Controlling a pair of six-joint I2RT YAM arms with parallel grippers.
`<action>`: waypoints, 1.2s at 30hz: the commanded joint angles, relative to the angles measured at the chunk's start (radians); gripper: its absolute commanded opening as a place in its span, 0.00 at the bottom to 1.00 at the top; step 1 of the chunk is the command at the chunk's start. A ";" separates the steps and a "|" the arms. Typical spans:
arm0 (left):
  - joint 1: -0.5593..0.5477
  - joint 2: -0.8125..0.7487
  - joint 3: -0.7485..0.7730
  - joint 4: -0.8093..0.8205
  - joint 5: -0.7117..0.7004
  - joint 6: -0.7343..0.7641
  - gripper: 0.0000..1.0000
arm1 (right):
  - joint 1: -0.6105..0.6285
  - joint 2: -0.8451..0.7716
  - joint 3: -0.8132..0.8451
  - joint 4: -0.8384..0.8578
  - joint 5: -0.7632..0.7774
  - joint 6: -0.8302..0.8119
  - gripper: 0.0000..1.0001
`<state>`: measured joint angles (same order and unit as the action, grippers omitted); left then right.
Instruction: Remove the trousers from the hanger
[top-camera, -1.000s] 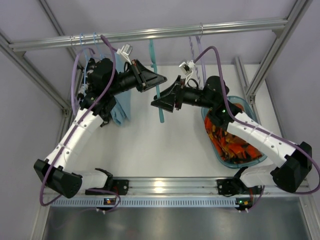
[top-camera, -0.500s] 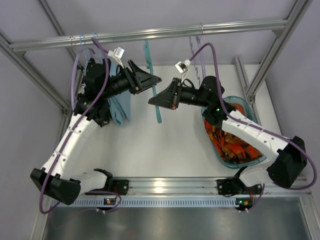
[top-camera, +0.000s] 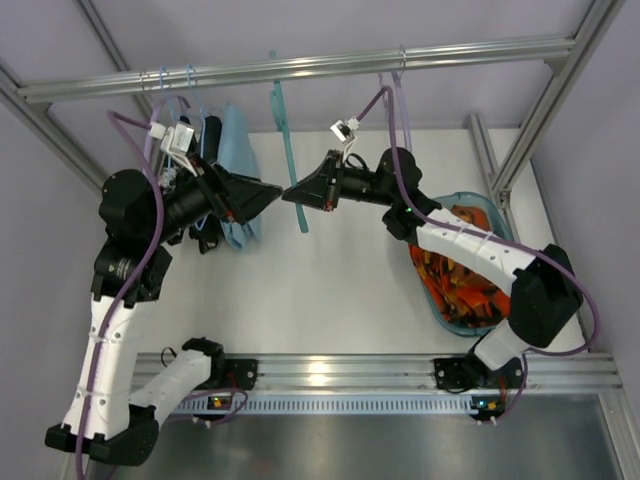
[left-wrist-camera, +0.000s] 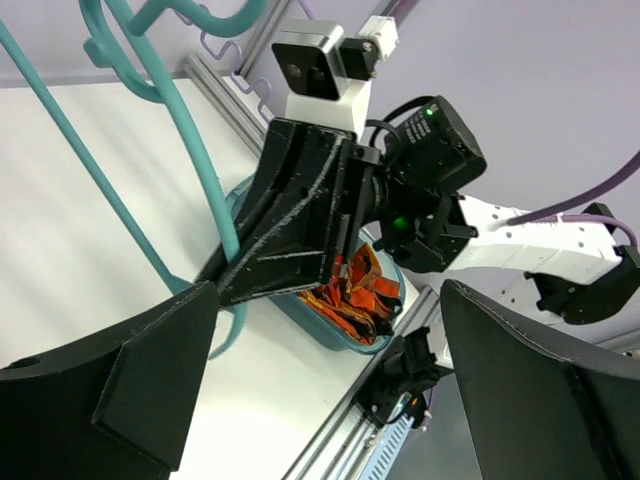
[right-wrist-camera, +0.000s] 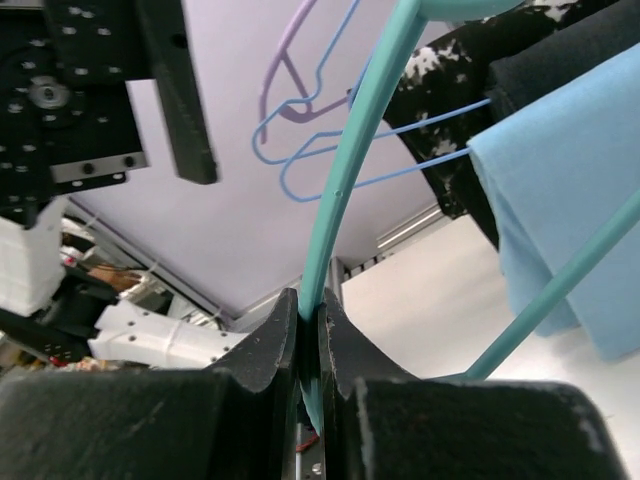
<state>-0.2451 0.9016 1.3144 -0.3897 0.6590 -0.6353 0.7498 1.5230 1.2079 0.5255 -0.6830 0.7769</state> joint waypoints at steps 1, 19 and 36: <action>0.038 -0.020 0.003 -0.023 0.021 0.042 0.98 | -0.016 0.049 0.088 0.129 -0.013 -0.093 0.00; 0.216 -0.086 -0.023 -0.020 0.059 -0.112 0.98 | -0.073 0.285 0.309 0.235 -0.062 -0.269 0.00; 0.237 -0.112 -0.032 -0.020 0.062 -0.135 0.98 | -0.109 0.488 0.548 0.206 -0.036 -0.249 0.00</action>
<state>-0.0162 0.8146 1.2892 -0.4301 0.7036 -0.7570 0.6655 1.9945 1.6657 0.6205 -0.7498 0.5331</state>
